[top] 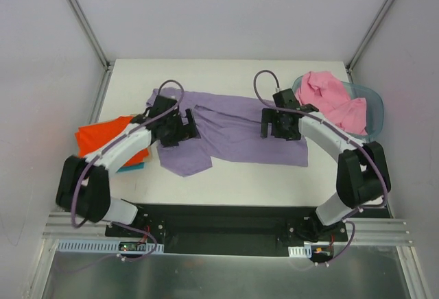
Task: Fold and stack the t-shirts
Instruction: Flatten out the tshirt
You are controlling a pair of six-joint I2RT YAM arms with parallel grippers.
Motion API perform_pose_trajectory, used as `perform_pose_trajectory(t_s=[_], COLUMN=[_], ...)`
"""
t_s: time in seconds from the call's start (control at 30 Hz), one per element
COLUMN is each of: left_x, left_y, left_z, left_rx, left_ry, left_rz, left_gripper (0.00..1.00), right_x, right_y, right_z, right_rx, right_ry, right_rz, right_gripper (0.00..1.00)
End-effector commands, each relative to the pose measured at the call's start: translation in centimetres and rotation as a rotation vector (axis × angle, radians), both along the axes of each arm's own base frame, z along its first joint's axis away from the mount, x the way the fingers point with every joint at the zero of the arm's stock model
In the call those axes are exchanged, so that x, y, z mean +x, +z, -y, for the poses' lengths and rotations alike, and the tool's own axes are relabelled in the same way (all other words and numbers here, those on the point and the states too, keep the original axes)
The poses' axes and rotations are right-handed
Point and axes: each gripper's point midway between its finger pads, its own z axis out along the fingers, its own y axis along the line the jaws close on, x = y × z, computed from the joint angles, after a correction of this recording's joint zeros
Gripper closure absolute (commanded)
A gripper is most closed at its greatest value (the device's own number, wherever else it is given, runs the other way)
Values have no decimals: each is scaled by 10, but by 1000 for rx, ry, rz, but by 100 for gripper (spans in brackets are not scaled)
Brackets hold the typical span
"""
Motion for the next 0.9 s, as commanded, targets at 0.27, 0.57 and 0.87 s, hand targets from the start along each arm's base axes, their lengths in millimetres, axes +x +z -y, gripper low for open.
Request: perform_pose_trajectory(t_s=[0.27, 0.57, 0.87], left_x=[-129, -116, -104], left_y=[-48, -65, -76], left_z=[-53, -67, -77], left_rx=[-49, 33, 112], left_ry=[278, 454, 525], left_rz=[-112, -166, -183], left_gripper=[29, 41, 60], right_x=[-52, -74, -82], right_y=[35, 36, 39], right_z=[6, 25, 39], right_rx=[32, 2, -33], right_ry=[22, -5, -44], right_rz=[128, 147, 178], right_gripper=[3, 3, 3])
